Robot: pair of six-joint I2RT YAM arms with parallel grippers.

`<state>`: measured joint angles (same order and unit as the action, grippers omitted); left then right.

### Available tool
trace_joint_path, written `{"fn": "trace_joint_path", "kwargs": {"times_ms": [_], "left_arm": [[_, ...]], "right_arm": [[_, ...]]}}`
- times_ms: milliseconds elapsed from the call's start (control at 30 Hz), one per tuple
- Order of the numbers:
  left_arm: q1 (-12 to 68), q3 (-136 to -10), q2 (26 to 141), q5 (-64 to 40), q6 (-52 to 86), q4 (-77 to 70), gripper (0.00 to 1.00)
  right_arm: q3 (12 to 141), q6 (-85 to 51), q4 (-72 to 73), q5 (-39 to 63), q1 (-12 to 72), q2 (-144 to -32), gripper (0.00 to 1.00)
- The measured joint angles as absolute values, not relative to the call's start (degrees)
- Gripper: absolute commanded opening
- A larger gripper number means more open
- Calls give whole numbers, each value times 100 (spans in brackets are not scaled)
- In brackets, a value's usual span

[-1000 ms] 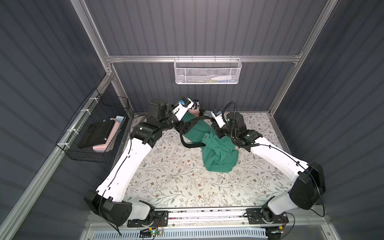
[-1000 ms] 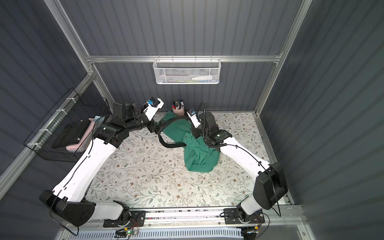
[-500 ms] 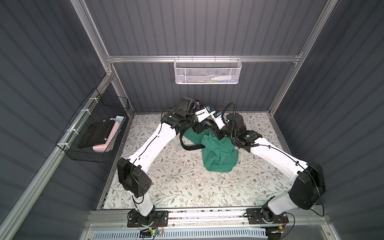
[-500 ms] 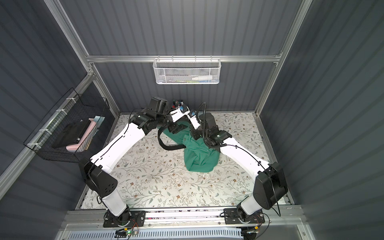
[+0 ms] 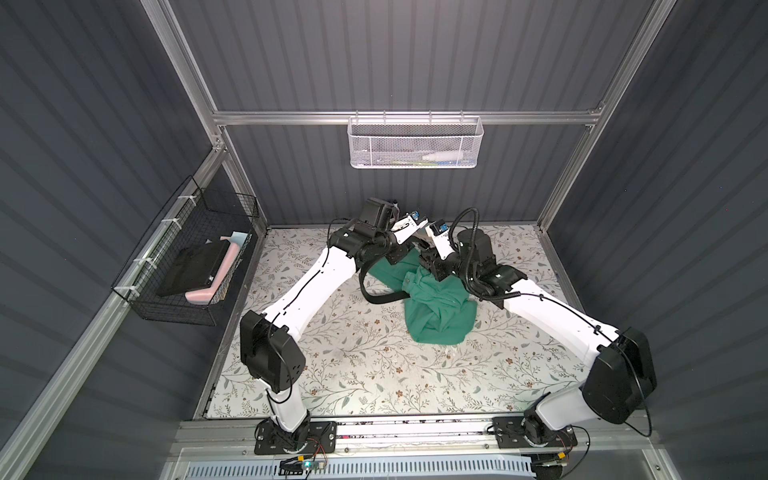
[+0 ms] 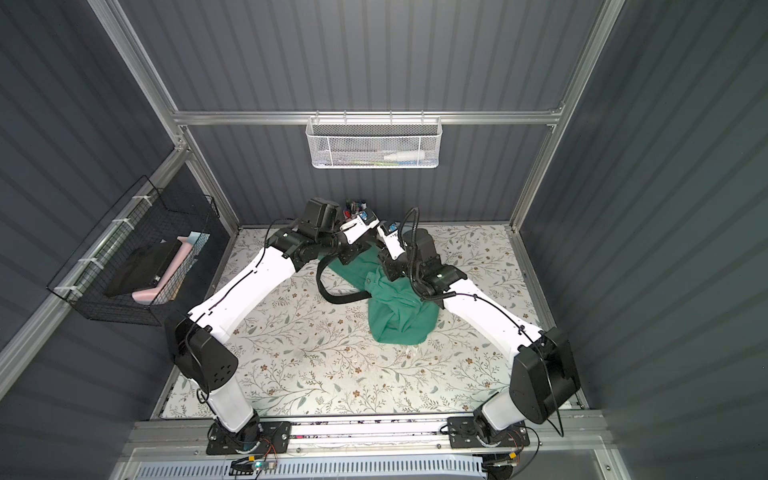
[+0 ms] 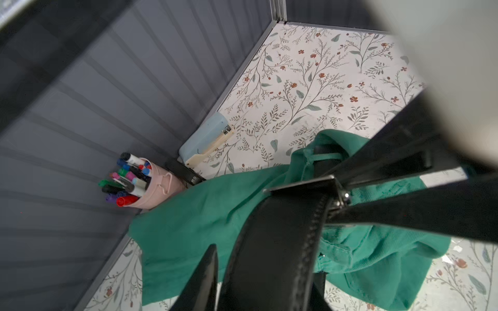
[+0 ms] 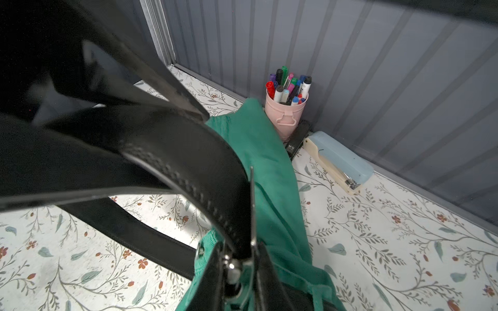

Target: Remove the belt from the trousers

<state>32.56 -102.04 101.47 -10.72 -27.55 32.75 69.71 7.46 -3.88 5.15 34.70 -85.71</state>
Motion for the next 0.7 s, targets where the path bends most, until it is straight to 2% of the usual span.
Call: {"fn": "trace_joint_path", "kwargs": {"times_ms": [33,67,100,233,300,467,700], "left_arm": [[3262,-10175,10147,-1046,-2711,3280,5],[3262,-10158,10147,-1002,-2687,3291,0],[3258,-10149,10147,-978,-2689,3304,0],[3256,-10149,10108,-1011,-2556,3271,0],[3251,-10156,10084,-1000,-2477,3277,0],[3177,-10405,10084,-985,-2261,3555,0],[3175,-10943,10149,-989,-1997,3889,0]], "right_arm": [[6965,718,-377,545,3461,-8571,0],[6963,683,-346,561,3459,-8562,0],[6963,650,-314,565,3457,-8549,3],[6901,414,-279,674,3417,-8429,31],[6779,217,-246,816,3376,-8259,39],[6316,-270,23,1131,3295,-7470,48],[6145,-642,493,1199,3299,-6987,49]]}}
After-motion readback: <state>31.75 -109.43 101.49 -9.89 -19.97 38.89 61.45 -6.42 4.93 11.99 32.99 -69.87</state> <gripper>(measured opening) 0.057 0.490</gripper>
